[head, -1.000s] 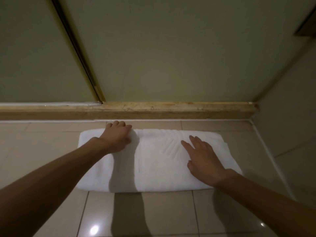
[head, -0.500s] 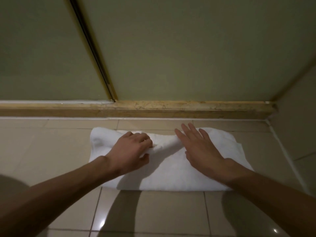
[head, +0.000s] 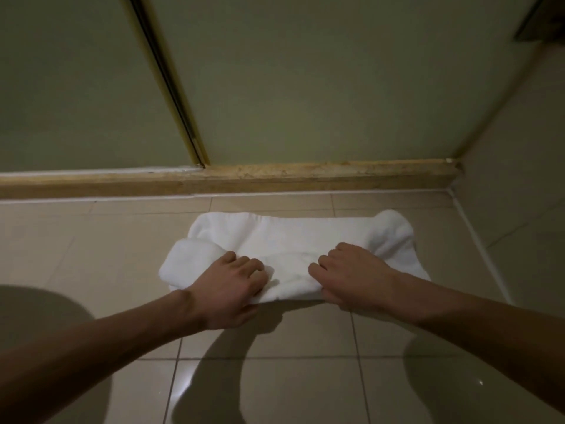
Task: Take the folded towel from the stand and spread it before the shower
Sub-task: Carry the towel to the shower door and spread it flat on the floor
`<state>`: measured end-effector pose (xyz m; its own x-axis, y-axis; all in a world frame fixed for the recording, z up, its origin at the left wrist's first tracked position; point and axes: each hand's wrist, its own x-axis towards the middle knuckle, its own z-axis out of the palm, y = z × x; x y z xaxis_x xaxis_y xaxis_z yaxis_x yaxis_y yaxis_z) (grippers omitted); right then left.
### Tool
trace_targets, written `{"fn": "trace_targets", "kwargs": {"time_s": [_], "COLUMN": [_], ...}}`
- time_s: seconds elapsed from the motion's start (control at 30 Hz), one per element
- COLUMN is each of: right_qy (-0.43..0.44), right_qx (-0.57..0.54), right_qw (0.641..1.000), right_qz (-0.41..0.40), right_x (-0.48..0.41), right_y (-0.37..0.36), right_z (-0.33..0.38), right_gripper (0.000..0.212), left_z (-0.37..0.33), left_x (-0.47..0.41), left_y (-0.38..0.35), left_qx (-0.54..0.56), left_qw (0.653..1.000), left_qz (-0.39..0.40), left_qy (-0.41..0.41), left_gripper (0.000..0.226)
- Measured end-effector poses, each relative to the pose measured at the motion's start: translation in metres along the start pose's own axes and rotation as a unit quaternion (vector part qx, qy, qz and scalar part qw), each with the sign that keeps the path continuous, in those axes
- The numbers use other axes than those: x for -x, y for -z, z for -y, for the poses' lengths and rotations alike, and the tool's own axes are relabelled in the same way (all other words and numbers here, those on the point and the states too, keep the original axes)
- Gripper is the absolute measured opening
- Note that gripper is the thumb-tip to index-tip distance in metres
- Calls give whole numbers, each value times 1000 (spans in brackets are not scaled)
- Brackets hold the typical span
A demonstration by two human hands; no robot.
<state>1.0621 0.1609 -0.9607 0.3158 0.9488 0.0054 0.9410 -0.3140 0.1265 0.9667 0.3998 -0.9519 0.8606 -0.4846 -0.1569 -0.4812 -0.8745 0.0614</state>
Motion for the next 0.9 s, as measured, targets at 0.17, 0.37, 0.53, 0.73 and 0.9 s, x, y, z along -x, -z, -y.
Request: {"fn": "trace_targets", "kwargs": {"time_s": [0.17,0.37,0.53,0.73,0.9], "right_qy": [0,4,26,56,70], "right_qx": [2,29,41,37,-3], "right_qw": [1000,1000,998,996,994], "right_qz": [-5,-2,26,64,79], "right_x": [14,31,47,60,66], "right_y": [2,6,-1,-18,-35], "right_z": [23,49,72,96,104], "right_gripper": [26,22,25,22,17], "left_z": [-6,-23,-42,-60,-67], "left_x": [8,26,50,71,78], "left_y": [-18,-23,-27,-53,-73], "left_qx": [-86,-97,-95,-98,-83], "left_qw": [993,994,995,993,995], "left_qz": [73,38,30,56,60], "left_qy": [48,26,18,24,18], "left_gripper": [74,58,60,72,74]}}
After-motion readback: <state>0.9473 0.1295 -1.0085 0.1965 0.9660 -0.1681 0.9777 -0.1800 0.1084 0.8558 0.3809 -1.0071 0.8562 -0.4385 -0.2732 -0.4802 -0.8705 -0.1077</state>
